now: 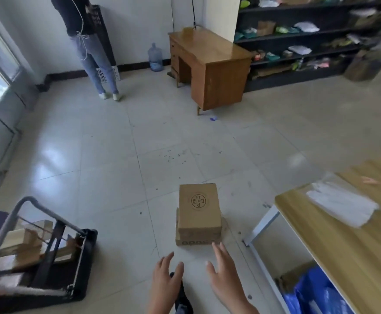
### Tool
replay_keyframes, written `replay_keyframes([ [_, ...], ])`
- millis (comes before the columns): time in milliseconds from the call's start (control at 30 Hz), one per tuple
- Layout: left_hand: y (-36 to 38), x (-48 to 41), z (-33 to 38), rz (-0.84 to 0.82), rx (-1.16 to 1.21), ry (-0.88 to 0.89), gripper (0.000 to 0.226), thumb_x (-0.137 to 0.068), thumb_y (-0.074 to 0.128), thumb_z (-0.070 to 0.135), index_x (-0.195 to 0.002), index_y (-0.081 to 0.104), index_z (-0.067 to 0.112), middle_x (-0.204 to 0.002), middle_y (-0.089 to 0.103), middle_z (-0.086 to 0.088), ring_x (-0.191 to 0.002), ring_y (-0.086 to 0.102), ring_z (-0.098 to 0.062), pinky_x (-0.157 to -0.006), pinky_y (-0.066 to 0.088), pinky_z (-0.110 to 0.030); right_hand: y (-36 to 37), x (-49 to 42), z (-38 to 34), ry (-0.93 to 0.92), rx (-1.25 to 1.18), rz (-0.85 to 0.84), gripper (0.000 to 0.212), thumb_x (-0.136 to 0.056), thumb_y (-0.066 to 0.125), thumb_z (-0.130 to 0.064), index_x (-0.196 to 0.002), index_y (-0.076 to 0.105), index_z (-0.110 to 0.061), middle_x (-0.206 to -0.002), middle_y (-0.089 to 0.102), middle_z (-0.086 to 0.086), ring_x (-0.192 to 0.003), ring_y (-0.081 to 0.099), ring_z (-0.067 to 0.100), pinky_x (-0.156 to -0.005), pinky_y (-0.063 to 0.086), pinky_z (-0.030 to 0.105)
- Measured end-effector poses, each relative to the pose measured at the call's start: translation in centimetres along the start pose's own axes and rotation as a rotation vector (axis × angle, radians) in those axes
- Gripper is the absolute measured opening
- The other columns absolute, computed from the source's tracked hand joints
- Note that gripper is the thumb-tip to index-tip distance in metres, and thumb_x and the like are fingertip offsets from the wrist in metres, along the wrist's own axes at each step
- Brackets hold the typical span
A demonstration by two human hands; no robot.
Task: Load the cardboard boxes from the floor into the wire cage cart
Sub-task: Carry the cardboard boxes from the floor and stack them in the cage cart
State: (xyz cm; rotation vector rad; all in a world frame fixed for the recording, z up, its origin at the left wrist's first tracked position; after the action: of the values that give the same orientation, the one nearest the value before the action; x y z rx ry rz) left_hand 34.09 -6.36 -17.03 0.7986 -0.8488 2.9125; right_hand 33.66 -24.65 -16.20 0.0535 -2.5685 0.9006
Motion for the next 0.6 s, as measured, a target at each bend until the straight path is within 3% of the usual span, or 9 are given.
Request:
replay_keyframes([
  [100, 0.5, -6.6, 0.9, -0.043, 0.002, -0.035, 0.050, -0.095, 0.057, 0.035, -0.141, 0.047, 0.019, -0.143, 0.046, -0.008, -0.133, 0.042, -0.021, -0.099, 0.034, -0.027, -0.5, -5.4, -0.6, 0.037, 0.039, 0.032, 0.058, -0.103, 0.039, -0.036, -0.157, 0.018, -0.030, -0.166, 0.001, -0.007, -0.151, 0.001, 0.010, -0.119, 0.011, 0.029],
  [233, 1.7, -14.7, 2.1, -0.127, -0.054, -0.091, 0.054, -0.095, 0.054, 0.037, -0.145, 0.044, 0.019, -0.147, 0.043, -0.010, -0.139, 0.035, -0.024, -0.113, 0.030, -0.037, -1.6, -11.8, -0.9, 0.065, 0.076, 0.073, 0.056, -0.103, 0.042, -0.035, -0.155, 0.023, -0.033, -0.164, 0.008, -0.014, -0.144, 0.003, -0.005, -0.117, 0.012, 0.024],
  [400, 3.0, -23.5, 3.0, -0.215, -0.100, -0.130, 0.058, -0.095, 0.054, 0.039, -0.147, 0.040, 0.019, -0.149, 0.041, -0.012, -0.140, 0.032, -0.026, -0.115, 0.028, -0.041, -1.7, -19.1, 0.5, 0.133, 0.091, 0.070, 0.056, -0.102, 0.045, -0.031, -0.155, 0.026, -0.029, -0.164, 0.013, -0.012, -0.149, 0.010, 0.003, -0.115, 0.012, 0.021],
  [600, 6.5, -34.0, -0.1, -0.234, -0.135, -0.204, 0.063, -0.092, 0.059, 0.040, -0.148, 0.038, 0.021, -0.145, 0.046, -0.010, -0.134, 0.041, -0.026, -0.109, 0.035, -0.039, 1.7, -29.7, 5.7, 0.225, 0.062, 0.028, 0.055, -0.102, 0.046, -0.026, -0.154, 0.027, -0.026, -0.164, 0.015, -0.007, -0.143, 0.009, -0.003, -0.115, 0.013, 0.021],
])
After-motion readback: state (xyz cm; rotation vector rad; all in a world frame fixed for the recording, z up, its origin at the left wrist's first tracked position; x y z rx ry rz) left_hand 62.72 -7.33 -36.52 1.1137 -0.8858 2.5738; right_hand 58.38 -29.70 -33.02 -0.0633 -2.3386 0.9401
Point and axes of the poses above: each hand's wrist, its own x-axis away from the middle knuckle, its own y-axis out of the palm, z = x × y, the point moved 3 cm from there along -x, towards the middle knuckle
